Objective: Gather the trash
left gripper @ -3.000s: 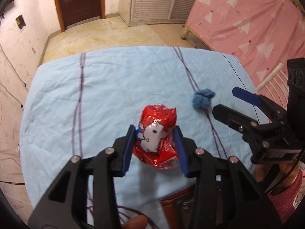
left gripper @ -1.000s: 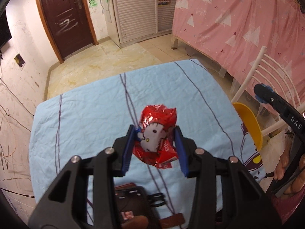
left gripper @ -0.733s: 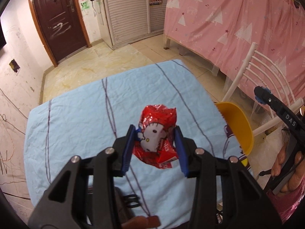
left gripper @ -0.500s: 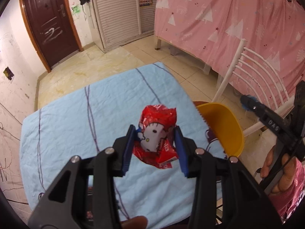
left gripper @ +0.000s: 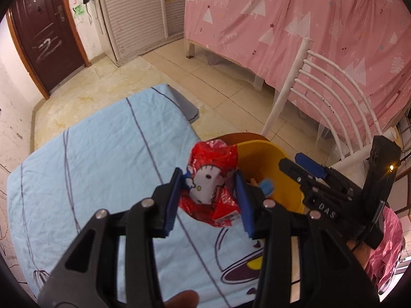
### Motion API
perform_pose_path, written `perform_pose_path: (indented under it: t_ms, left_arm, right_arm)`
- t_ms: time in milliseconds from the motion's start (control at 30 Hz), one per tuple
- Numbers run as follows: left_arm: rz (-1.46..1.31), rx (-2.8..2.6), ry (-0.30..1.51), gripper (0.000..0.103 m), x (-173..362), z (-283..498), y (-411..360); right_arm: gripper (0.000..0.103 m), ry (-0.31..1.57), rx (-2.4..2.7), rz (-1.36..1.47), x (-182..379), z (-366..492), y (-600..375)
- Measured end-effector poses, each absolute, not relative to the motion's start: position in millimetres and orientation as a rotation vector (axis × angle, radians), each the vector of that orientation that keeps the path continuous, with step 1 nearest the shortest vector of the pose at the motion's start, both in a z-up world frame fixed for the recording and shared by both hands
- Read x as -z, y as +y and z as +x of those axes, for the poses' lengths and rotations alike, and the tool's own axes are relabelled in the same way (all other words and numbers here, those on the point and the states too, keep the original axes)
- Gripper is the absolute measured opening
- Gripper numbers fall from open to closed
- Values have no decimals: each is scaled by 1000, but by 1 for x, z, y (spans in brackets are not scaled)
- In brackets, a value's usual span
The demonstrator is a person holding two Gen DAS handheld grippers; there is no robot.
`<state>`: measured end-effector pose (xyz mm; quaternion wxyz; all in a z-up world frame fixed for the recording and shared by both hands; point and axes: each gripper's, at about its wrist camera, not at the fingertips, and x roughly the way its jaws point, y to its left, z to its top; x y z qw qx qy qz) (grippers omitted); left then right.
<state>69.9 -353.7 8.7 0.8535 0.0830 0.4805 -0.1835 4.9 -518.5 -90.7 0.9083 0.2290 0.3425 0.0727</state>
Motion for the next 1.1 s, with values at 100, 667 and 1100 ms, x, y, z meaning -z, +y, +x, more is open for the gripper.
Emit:
perform_pose_path:
  t_ms: [100,667,1100]
  left_arm:
    - [171,409,1029,39,0,75,-368]
    - [187,484,1077,64,19,76,-418]
    - [178,470,978,68,-18,61,-375]
  right_arm:
    - [47,694,-132,482,92,3,-529]
    - [48,640,-50,564,93,-14,-574]
    - [56,634,-93,476,78,-12,-530]
